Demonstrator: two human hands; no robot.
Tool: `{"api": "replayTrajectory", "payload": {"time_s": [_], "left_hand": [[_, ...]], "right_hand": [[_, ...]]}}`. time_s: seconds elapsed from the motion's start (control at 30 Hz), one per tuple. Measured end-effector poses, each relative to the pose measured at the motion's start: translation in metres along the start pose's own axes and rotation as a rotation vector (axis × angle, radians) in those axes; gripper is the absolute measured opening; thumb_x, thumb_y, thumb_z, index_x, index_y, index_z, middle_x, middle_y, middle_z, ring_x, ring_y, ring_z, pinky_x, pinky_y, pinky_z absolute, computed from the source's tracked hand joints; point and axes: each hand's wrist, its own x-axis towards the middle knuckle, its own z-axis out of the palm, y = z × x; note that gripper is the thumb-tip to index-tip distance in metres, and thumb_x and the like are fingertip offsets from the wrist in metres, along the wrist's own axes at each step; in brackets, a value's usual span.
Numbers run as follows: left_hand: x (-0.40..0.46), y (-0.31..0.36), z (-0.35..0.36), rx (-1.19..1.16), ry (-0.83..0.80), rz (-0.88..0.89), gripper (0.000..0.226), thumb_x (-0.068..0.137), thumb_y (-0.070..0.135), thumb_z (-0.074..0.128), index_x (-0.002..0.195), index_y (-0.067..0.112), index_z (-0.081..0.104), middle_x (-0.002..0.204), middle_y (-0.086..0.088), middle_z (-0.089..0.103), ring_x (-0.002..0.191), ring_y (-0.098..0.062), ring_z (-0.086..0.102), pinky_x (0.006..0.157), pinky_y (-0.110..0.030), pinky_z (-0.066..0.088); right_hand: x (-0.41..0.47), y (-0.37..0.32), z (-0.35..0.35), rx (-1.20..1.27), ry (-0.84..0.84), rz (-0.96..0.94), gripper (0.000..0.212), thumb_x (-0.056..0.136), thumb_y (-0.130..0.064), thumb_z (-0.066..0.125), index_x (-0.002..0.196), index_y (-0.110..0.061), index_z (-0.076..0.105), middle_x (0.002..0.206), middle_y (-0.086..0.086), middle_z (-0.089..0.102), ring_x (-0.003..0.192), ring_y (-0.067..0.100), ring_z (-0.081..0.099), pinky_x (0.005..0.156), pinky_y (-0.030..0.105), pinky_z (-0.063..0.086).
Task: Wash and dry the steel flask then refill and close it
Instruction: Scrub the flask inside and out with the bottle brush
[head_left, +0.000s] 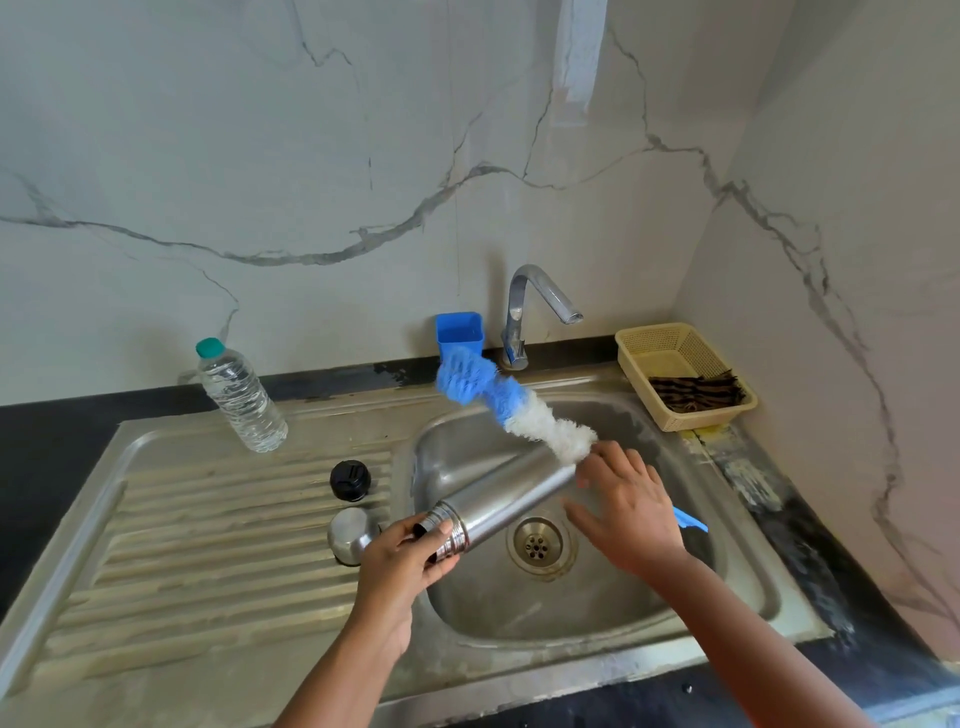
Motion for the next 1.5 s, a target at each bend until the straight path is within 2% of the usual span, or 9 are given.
{"api": "replayTrajectory", "payload": {"time_s": [0.17, 0.33, 0.43, 0.5, 0.63, 0.83, 1.07, 1.3, 1.5], "left_hand": [[0.014, 0.006, -0.006, -0.063, 0.064, 0.051, 0.027, 0.084, 0.002, 0.074, 0.109, -0.004, 0.067, 0.108, -0.019, 0.072, 0.102, -0.032, 0.07, 0.073, -0.03, 0.062], [0.025, 0.01, -0.003, -0.107, 0.111, 0.091, 0.031, 0.088, -0.001, 0.068, 0.118, -0.006, 0.062, 0.112, -0.021, 0.07, 0.101, -0.032, 0.07, 0.076, -0.031, 0.062], [0.029, 0.011, -0.003, -0.124, 0.1, 0.079, 0.031, 0.088, -0.001, 0.068, 0.118, -0.005, 0.063, 0.112, -0.022, 0.07, 0.102, -0.033, 0.07, 0.081, -0.035, 0.06], [0.028, 0.013, -0.003, -0.135, 0.078, 0.088, 0.03, 0.086, 0.002, 0.07, 0.116, -0.003, 0.065, 0.112, -0.02, 0.071, 0.103, -0.032, 0.07, 0.083, -0.038, 0.06], [0.024, 0.014, 0.0, -0.181, 0.035, 0.086, 0.027, 0.086, 0.004, 0.07, 0.112, -0.002, 0.066, 0.108, -0.019, 0.072, 0.102, -0.032, 0.071, 0.081, -0.036, 0.061], [0.019, 0.027, 0.007, -0.263, 0.026, 0.039, 0.01, 0.094, 0.005, 0.059, 0.1, 0.003, 0.068, 0.096, -0.018, 0.074, 0.088, -0.026, 0.073, 0.064, -0.028, 0.062], [0.013, 0.039, 0.007, -0.346, 0.002, -0.016, 0.006, 0.092, 0.005, 0.061, 0.091, 0.002, 0.066, 0.088, -0.02, 0.073, 0.079, -0.036, 0.073, 0.061, -0.03, 0.062], [0.011, 0.036, 0.01, -0.354, -0.006, -0.033, 0.01, 0.094, 0.007, 0.058, 0.09, 0.006, 0.068, 0.079, -0.012, 0.073, 0.067, -0.017, 0.074, 0.054, -0.025, 0.059], [0.008, 0.04, 0.01, -0.355, -0.036, -0.041, 0.009, 0.092, 0.008, 0.061, 0.093, 0.001, 0.066, 0.095, -0.024, 0.071, 0.085, -0.038, 0.072, 0.057, -0.027, 0.06]], "right_hand": [[-0.025, 0.001, -0.004, 0.199, 0.025, 0.148, 0.016, 0.098, -0.034, 0.051, 0.09, -0.027, 0.039, 0.083, -0.01, 0.054, 0.073, 0.021, 0.054, 0.059, 0.03, 0.035], [-0.046, -0.011, -0.003, 0.205, 0.014, -0.011, 0.033, 0.093, -0.023, 0.057, 0.124, -0.034, 0.054, 0.088, -0.018, 0.06, 0.078, 0.012, 0.058, 0.058, 0.028, 0.047], [-0.041, -0.002, 0.0, 0.16, 0.056, -0.021, 0.029, 0.091, -0.017, 0.053, 0.115, -0.033, 0.057, 0.084, -0.015, 0.061, 0.076, 0.017, 0.059, 0.059, 0.026, 0.044], [-0.033, 0.013, 0.004, 0.113, 0.1, 0.138, 0.022, 0.089, -0.013, 0.05, 0.103, -0.028, 0.055, 0.086, -0.006, 0.065, 0.076, 0.027, 0.062, 0.057, 0.029, 0.042], [-0.029, 0.035, 0.005, 0.034, 0.138, 0.487, 0.035, 0.093, -0.009, 0.057, 0.122, -0.029, 0.057, 0.109, 0.002, 0.068, 0.086, 0.032, 0.065, 0.055, 0.033, 0.048], [-0.045, 0.009, 0.003, 0.056, 0.109, -0.193, 0.044, 0.09, -0.01, 0.047, 0.131, -0.026, 0.053, 0.091, -0.008, 0.061, 0.079, 0.019, 0.059, 0.052, 0.03, 0.049], [-0.033, 0.039, 0.008, 0.131, 0.262, 0.351, 0.045, 0.089, 0.002, 0.06, 0.125, -0.024, 0.058, 0.109, 0.006, 0.069, 0.085, 0.034, 0.067, 0.053, 0.036, 0.052], [-0.058, 0.028, 0.013, 0.032, 0.107, -0.195, 0.047, 0.086, -0.006, 0.046, 0.13, -0.021, 0.053, 0.09, -0.002, 0.058, 0.078, 0.023, 0.055, 0.064, 0.034, 0.051], [-0.046, 0.043, 0.018, 0.147, 0.264, 0.393, 0.04, 0.09, 0.003, 0.05, 0.123, -0.02, 0.056, 0.105, 0.009, 0.067, 0.087, 0.037, 0.065, 0.061, 0.039, 0.051]]}}
